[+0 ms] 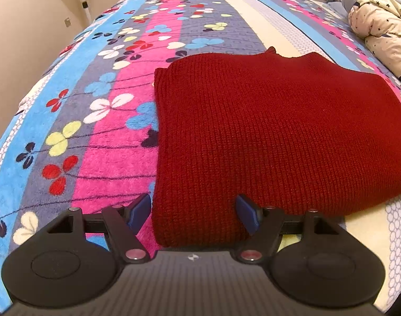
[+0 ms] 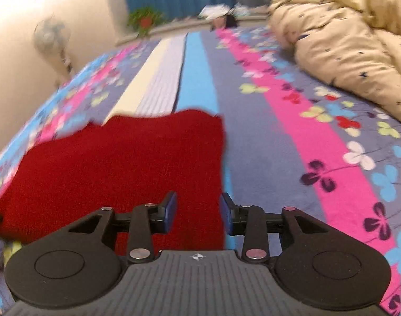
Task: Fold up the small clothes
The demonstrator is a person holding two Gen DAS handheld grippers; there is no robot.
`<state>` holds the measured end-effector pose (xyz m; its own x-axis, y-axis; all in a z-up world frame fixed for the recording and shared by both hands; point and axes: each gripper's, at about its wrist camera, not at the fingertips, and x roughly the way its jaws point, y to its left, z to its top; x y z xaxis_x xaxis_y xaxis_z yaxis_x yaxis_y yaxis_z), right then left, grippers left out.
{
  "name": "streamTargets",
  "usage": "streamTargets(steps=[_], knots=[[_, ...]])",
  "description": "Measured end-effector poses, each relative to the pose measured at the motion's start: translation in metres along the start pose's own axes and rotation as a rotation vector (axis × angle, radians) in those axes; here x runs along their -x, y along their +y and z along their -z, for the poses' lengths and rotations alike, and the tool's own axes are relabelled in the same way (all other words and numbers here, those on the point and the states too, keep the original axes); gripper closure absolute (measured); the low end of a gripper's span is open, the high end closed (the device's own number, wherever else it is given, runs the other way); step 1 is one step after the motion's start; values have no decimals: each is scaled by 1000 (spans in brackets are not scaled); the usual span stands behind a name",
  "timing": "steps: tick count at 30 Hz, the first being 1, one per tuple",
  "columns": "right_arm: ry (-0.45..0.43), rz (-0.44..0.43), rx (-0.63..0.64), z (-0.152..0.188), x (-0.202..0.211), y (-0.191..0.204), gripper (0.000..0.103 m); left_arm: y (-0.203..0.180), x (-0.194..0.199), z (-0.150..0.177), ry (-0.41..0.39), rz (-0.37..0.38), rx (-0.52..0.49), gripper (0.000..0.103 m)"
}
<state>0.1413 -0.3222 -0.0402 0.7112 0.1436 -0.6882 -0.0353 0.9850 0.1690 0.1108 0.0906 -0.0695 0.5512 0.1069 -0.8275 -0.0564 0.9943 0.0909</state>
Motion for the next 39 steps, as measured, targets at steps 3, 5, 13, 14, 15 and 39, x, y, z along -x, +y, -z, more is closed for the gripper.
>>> streamTargets(steps=[3, 5, 13, 14, 15, 39], knots=[[210, 116, 72, 17, -35, 3, 60, -1, -1, -1, 1, 0, 3, 27], [240, 141, 31, 19, -42, -3, 52, 0, 1, 0, -1, 1, 9, 27], [-33, 135, 65, 2, -1, 14, 52, 30, 33, 14, -48, 170, 290, 27], [-59, 114, 72, -1, -1, 16, 52, 33, 34, 17, -40, 197, 329, 27], [-79, 94, 86, -4, 0, 18, 52, 34, 33, 19, -25, 223, 367, 27], [178, 35, 228, 12, -47, 56, 49, 42, -23, 40, 98, 412, 798, 25]])
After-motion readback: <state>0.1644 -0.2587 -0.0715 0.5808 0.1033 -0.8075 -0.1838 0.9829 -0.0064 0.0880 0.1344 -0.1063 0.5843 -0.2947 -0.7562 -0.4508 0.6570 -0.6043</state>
